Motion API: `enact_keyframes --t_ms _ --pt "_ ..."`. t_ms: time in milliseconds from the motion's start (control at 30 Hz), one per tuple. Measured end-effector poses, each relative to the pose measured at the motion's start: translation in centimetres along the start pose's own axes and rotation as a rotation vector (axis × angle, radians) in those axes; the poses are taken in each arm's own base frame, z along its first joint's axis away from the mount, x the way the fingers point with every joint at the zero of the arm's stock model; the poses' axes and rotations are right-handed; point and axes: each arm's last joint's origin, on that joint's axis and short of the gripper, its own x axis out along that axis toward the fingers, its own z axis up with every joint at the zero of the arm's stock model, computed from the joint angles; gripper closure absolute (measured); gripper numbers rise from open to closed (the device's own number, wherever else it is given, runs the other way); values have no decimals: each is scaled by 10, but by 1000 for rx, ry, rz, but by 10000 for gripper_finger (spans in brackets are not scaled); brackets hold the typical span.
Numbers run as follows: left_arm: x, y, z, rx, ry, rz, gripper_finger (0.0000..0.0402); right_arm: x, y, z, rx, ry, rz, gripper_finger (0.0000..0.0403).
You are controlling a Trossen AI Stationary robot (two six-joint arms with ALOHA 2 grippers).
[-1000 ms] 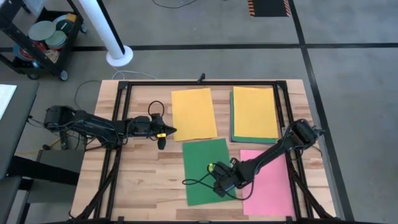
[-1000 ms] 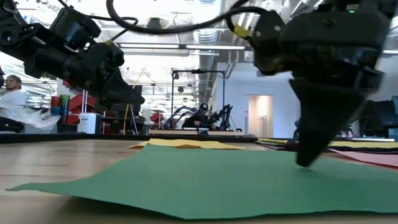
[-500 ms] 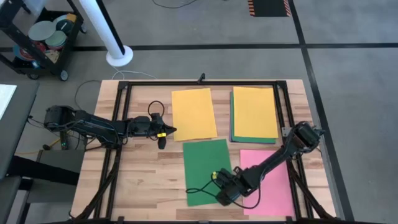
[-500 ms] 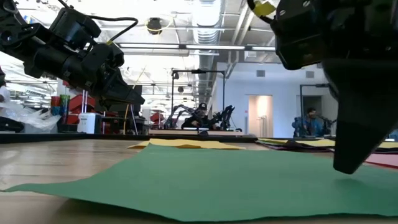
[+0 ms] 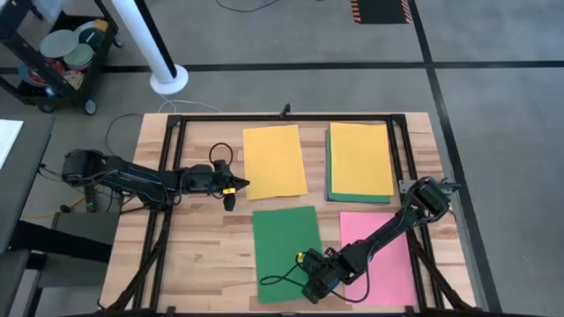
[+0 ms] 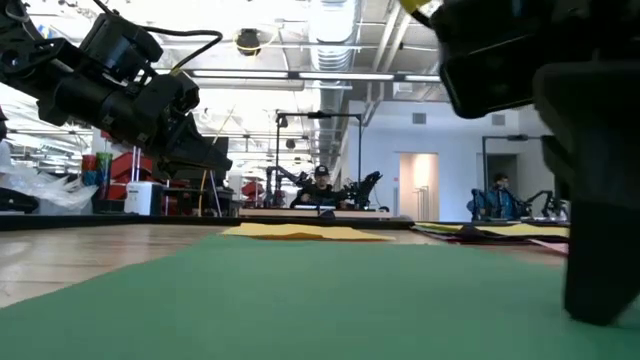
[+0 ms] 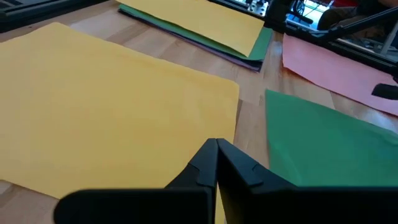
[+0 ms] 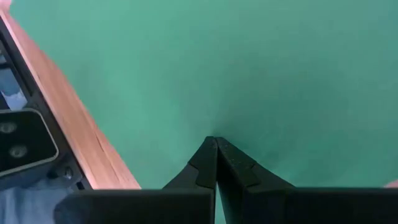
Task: Organize paper
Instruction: Move the green paper to the bottom center of the table
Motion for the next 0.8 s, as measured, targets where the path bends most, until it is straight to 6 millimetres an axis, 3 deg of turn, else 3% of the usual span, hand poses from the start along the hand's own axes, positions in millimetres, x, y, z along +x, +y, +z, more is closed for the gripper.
enact_keyframes --t_ms 533,800 --pt "0 0 0 -1 -1 4 401 -4 9 -8 118 -7 8 403" --pt "0 0 0 -1 -1 4 401 -14 22 -1 44 -65 -13 403"
